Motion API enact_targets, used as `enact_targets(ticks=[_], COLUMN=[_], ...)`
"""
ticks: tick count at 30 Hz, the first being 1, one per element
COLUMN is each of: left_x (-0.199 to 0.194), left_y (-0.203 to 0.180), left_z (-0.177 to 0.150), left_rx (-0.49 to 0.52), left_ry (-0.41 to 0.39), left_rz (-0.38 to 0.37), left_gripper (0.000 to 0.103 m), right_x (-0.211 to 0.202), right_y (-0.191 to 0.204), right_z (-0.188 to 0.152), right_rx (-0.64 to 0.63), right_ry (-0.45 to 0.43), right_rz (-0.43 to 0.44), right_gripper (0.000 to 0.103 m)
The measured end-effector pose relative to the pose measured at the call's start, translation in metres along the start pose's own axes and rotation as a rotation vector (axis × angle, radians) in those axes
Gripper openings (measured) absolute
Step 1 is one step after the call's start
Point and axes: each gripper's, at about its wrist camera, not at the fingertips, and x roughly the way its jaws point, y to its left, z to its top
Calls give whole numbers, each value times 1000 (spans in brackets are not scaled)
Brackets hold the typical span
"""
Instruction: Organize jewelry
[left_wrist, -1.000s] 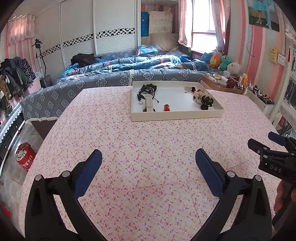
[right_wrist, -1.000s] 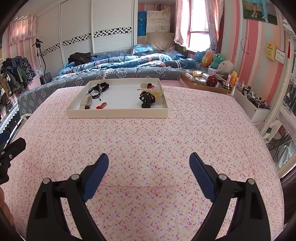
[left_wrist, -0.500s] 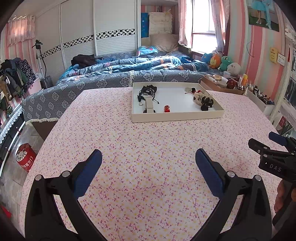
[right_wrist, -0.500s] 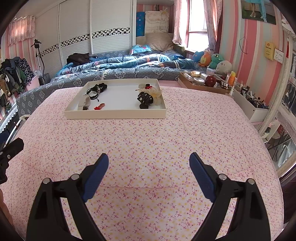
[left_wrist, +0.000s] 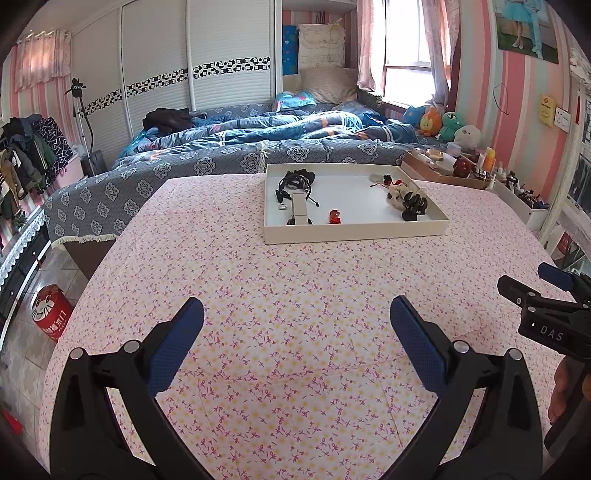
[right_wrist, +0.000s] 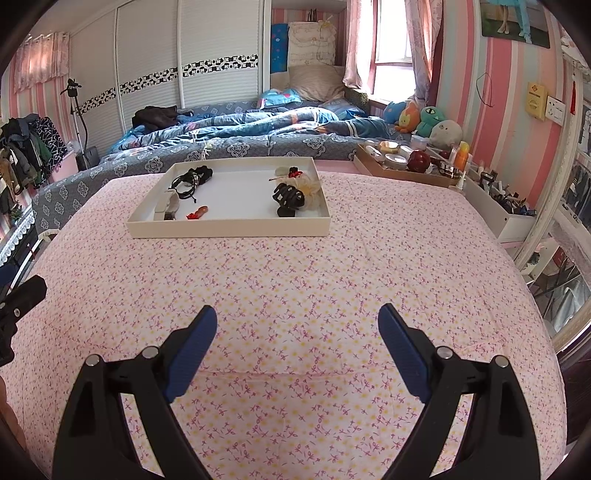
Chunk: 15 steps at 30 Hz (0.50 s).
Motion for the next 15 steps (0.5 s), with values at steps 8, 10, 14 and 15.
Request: enact_targets(ticks=[8,10,14,15], left_x=[0,1,1,1], left_y=[1,2,2,2], left_z=[-1,-1,0,-1], left_rx=[-1,-4,-2,-2], left_ry=[7,13,15,14], left_rz=[11,8,13,14], left_gripper=[100,100,100,100], right_x=[0,0,2,2], right_y=[0,0,0,1], right_z=[0,-1,-1,-1], right_rx=[0,1,-1,-1], right_ry=[0,2,2,2], right_rz=[-2,0,1,0], right_gripper=[89,89,89,89])
